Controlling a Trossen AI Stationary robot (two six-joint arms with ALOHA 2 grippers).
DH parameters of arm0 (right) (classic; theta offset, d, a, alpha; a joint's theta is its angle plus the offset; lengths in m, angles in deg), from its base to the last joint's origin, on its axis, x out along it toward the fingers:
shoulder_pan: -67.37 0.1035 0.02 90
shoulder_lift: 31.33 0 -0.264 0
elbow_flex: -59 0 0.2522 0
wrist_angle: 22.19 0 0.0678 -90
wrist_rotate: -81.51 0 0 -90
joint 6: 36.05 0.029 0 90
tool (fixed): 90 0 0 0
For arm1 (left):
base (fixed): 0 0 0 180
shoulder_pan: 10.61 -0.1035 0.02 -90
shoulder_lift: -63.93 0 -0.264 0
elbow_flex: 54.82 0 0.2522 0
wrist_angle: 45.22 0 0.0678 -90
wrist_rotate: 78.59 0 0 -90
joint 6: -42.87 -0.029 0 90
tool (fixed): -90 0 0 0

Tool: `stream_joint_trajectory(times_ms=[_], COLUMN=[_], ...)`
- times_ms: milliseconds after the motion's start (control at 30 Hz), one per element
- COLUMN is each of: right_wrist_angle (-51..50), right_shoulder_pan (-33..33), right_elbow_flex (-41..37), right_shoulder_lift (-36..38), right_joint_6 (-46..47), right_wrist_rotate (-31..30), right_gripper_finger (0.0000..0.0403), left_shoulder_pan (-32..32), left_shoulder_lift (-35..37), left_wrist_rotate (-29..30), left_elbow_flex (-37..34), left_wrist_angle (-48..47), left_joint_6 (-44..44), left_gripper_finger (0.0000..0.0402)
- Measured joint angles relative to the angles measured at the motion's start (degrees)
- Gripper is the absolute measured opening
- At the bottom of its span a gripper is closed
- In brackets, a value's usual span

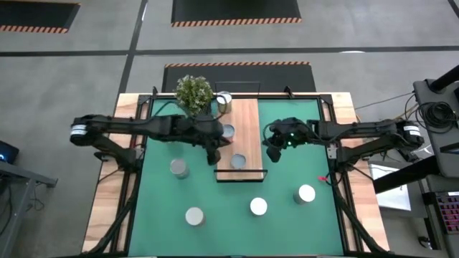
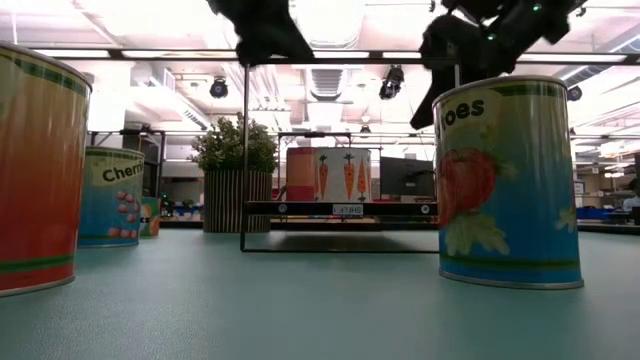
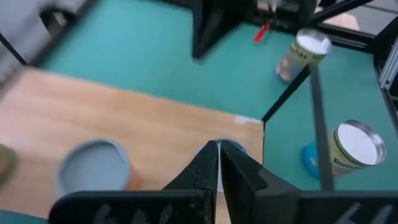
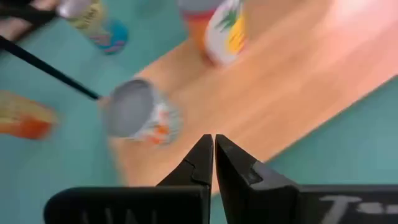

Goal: Pick and place cans onto a shelf
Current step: Put the canned carrots on the shelf

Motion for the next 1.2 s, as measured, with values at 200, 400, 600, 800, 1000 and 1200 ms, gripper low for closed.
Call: stream_joint_trajectory(times_ms=[200,400,600,800,1000,1200], right_wrist_angle=[-3.5,-23.4,-36.7,-38.1,-38.3,-38.2], right_shoulder_pan=[-1.0,1.7,3.4,3.4,3.4,3.4], right_elbow_flex=[7.1,22.6,35.2,39.3,40.3,40.3], right_shoulder_lift=[-7.2,-15.6,-23.3,-29.7,-33.6,-35.5], right_joint_6=[15.9,21.8,28.7,35.7,38.8,40.0], right_wrist_rotate=[10.5,4.9,3.4,5.1,5.2,6.4], right_gripper_finger=[0.0009,0.0009,0.0009,0.0009,0.0009,0.0009], left_shoulder_pan=[4.5,5.9,5.6,5.7,5.7,5.8], left_shoulder_lift=[5.5,13.5,22.1,29.8,36.3,41.9], left_wrist_rotate=[7.0,7.9,8.0,7.9,7.8,7.8], left_elbow_flex=[-2.0,-11.0,-15.8,-20.4,-24.9,-25.7], left_wrist_angle=[2.7,13.8,19.9,21.3,23.6,21.7], left_joint_6=[-6.8,-13.6,-18.3,-18.6,-18.4,-17.0], left_gripper_finger=[0.0,0.0,0.0,0.0,0.0,0.0])
